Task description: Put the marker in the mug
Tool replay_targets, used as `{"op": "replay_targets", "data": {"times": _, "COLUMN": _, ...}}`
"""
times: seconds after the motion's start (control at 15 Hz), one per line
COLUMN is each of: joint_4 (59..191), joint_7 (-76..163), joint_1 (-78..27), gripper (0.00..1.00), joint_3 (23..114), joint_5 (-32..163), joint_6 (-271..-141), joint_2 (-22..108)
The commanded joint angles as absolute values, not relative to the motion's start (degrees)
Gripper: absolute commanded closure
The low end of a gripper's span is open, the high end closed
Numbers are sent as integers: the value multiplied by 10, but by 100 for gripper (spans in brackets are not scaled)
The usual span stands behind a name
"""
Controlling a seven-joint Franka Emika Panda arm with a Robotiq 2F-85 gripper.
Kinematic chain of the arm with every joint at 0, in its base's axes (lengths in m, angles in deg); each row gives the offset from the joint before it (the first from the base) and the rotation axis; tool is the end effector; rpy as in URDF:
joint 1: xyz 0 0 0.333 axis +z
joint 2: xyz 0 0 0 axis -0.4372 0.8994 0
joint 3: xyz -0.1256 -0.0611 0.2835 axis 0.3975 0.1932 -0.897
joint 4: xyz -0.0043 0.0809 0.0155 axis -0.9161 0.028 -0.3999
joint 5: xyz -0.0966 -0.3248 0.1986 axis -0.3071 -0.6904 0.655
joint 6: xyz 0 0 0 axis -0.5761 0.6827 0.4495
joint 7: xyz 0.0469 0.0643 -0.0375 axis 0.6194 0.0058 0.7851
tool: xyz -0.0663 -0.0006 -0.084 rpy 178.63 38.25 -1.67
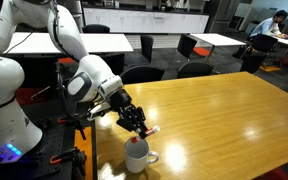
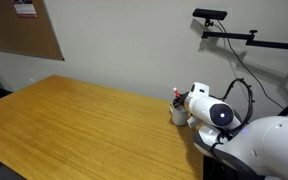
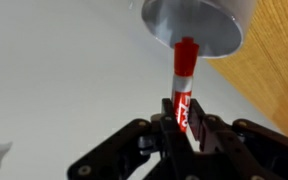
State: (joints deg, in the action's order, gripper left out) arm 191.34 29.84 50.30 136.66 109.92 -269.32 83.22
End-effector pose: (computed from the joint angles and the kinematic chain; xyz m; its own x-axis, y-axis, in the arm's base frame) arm 0.3959 -0.1104 0.2610 0.5553 -0.1416 0.8195 -0.7205 -0.5741 0.3890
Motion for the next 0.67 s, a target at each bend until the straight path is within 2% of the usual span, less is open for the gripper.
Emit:
{"op": "replay_targets", "data": {"times": 0.0, "joint_4": 1911, "joint_7": 287, "joint_1": 489, "gripper": 95, "joint_3": 1350, "joint_5": 1134, "joint_6": -2693, "joint_2": 843}}
{"op": "replay_targets", "data": {"times": 0.07, "joint_4": 1911, "joint_7": 287, "joint_1": 490, "gripper": 60, "joint_3": 1347, "joint_5": 1145, "joint_6": -2693, "joint_2": 844}}
{"op": "replay_targets", "data": {"times": 0.2, "joint_4": 1916, "joint_7": 272, "joint_1": 494, "gripper": 49, "joint_3": 1350, "joint_5": 1136, "joint_6": -2693, "joint_2": 847}}
{"op": "replay_targets", "data": {"times": 0.6, "joint_4": 1920, "joint_7": 281, "joint_1": 513, "gripper": 3, "joint_3": 1372, "joint_5": 1113, "joint_6": -2693, "joint_2": 816}}
